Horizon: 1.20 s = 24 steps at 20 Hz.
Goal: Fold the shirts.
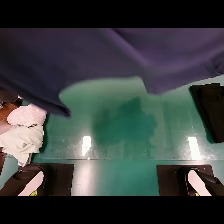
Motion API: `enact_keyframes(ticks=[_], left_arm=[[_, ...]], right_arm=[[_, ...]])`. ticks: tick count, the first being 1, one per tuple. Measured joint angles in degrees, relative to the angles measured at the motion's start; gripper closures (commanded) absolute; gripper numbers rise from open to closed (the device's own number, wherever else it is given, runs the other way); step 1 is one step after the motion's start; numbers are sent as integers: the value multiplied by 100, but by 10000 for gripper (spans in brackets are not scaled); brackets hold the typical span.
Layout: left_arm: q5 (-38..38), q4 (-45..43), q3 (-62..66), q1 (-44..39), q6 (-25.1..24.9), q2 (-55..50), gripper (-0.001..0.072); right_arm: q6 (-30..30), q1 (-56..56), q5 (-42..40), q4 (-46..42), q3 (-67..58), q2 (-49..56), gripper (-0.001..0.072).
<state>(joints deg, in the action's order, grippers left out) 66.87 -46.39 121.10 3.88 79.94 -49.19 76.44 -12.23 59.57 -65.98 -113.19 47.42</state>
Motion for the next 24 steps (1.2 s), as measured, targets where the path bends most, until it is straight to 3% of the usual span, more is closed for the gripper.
enact_keyframes(ticks=[4, 8, 13, 18, 19, 20, 21, 24], left_arm=[[409, -15, -682, 0, 240, 111, 684], [470, -68, -2704, 0, 330, 129, 684], [-697, -42, -5399, -13, 199, -302, 684], [-1926, 597, -6122, -26, -664, -1698, 681], [-2070, 723, -6072, -24, -826, -2017, 496], [-2168, 841, -5982, -22, -931, -2291, 174], [-2208, 931, -5860, -20, -1016, -2546, 94], [-2068, 1051, -5438, 87, -1172, -2966, 102]], right_arm=[[2, -365, 256, 214, 0, -7, 698], [87, -35, 1145, 566, 4, 890, 698], [146, 1117, 1825, 146, 9, 2653, 697], [459, 1893, 1360, -520, 11, 4236, 690], [621, 1934, 1169, -584, 9, 4435, 580], [802, 1971, 968, -621, 9, 4623, 350], [949, 1982, 852, -625, 9, 4771, 267], [1246, 1860, 695, -544, 9, 4988, 268]])
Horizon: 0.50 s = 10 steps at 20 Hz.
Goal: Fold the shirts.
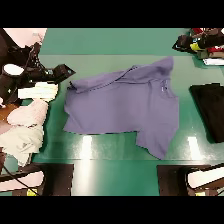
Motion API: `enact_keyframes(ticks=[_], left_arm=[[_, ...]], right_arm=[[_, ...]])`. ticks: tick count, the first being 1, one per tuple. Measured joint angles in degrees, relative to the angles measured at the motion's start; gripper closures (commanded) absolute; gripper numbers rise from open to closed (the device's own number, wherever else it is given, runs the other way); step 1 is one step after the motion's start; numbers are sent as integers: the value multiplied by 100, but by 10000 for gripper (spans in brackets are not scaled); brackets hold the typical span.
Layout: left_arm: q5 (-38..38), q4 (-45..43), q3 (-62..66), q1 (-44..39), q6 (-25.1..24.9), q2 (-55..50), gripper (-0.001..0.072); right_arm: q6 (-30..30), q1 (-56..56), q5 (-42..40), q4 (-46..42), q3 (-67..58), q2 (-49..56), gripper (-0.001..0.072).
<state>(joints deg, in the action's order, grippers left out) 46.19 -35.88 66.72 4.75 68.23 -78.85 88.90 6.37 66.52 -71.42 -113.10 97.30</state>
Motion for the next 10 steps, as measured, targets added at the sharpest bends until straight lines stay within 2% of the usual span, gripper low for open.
enact_keyframes(ticks=[3, 4, 6, 7, 8, 10], left_arm=[[732, -166, 442, 417, -66, -13, 102], [1099, -348, 531, 614, -70, 57, 102], [1864, -828, 546, 953, -74, 289, 103], [2221, -1152, 417, 1099, -70, 437, 103], [2476, -1410, 221, 1220, -70, 599, 102], [2771, -1725, -389, 1357, -66, 942, 102]], right_arm=[[24, -262, 470, 98, 0, -90, 312], [-105, -363, 761, 138, -2, -170, 353], [-365, -533, 1423, 199, -2, -328, 358], [-470, -605, 1729, 223, -2, -409, 456], [-560, -667, 2015, 256, -2, -490, 519], [-678, -756, 2417, 376, 4, -636, 520]])
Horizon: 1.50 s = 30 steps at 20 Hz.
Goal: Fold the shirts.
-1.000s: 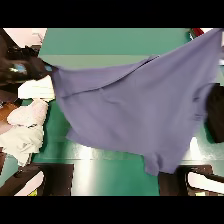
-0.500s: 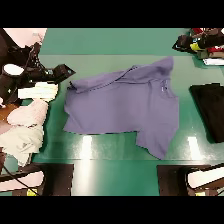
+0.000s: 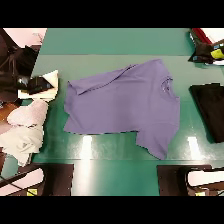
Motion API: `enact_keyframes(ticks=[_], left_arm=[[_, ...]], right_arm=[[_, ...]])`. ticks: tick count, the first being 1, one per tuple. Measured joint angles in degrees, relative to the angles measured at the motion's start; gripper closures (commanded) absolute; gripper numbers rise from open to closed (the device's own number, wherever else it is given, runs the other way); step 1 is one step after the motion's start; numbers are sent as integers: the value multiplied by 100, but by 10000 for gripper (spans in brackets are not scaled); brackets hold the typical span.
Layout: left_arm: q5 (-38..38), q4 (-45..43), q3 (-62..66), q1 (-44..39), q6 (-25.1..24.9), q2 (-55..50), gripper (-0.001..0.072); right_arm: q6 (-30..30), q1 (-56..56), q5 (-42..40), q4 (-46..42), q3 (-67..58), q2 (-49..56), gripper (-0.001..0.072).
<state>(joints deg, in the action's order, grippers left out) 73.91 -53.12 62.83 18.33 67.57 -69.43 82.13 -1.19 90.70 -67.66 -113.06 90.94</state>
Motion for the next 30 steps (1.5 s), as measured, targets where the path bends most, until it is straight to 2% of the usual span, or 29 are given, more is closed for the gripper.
enact_keyframes(ticks=[3, 8, 12, 18, 19, 20, 21, 22, 27, 28, 29, 30], left_arm=[[170, -203, -1104, 98, -2, 367, 102], [-140, -105, -2306, 140, -94, 555, 103], [-358, -39, -2597, 101, -179, 575, 103], [-645, -42, -2708, -605, -275, 376, 104], [-643, -39, -2712, -671, -243, 348, 196], [-645, -55, -2721, -728, -234, 321, 412], [-647, -125, -2726, -763, -214, 302, 566], [-634, -127, -2726, -776, -201, 295, 687], [-514, -103, -2599, -835, -162, 271, 685], [-463, -103, -2487, -835, -144, 271, 685], [-402, -83, -2358, -839, -133, 271, 685], [-317, -46, -2216, -846, -125, 271, 685]], right_arm=[[-90, -55, 302, 179, 225, -275, 519], [-190, -87, 247, 308, 1390, -883, 520], [-254, -92, -37, 341, 2369, -1287, 520], [-275, -92, -420, 358, 3414, -1814, 520], [-275, -92, -439, 356, 3508, -1899, 520], [-278, -92, -468, 356, 3569, -1976, 519], [-278, -92, -485, 343, 3620, -2059, 519], [-278, -94, -507, 337, 3652, -2131, 518], [-280, -437, -476, 319, 3971, -2520, 506], [-280, -592, -472, 317, 4172, -2618, 444], [-280, -793, -470, 306, 4454, -2730, 255], [-280, -1008, -494, 306, 4767, -2837, 183]])
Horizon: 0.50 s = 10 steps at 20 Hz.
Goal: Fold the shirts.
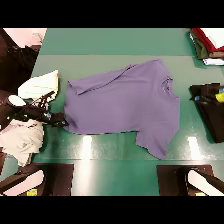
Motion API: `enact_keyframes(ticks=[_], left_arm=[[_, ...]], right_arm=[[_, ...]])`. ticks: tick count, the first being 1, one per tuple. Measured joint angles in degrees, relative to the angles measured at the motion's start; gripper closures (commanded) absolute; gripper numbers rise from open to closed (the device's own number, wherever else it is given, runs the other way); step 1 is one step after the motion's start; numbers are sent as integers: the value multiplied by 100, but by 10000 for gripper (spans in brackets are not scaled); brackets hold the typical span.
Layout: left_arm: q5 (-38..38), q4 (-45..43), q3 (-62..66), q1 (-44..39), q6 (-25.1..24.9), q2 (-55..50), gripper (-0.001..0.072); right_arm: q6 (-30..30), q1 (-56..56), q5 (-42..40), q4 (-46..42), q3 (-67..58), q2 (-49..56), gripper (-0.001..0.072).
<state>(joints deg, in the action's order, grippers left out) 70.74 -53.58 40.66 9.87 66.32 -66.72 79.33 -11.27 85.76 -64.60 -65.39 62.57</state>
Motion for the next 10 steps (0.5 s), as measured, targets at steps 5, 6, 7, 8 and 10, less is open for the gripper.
enact_keyframes(ticks=[5, 6, 7, 8, 10], left_arm=[[234, 452, 590, 0, 26, 0, 685], [238, 531, 645, 0, 26, 0, 684], [236, 588, 682, 0, 31, 0, 685], [238, 632, 708, 0, 35, 0, 684], [240, 691, 745, 0, 37, -2, 684]], right_arm=[[-81, -1003, -328, 31, 1718, -166, 269], [-122, -1095, -446, 44, 1971, -107, 268], [-162, -1174, -562, 79, 2205, -31, 269], [-210, -1217, -697, 181, 2400, 70, 269], [-341, -1281, -920, 498, 2656, 299, 268]])
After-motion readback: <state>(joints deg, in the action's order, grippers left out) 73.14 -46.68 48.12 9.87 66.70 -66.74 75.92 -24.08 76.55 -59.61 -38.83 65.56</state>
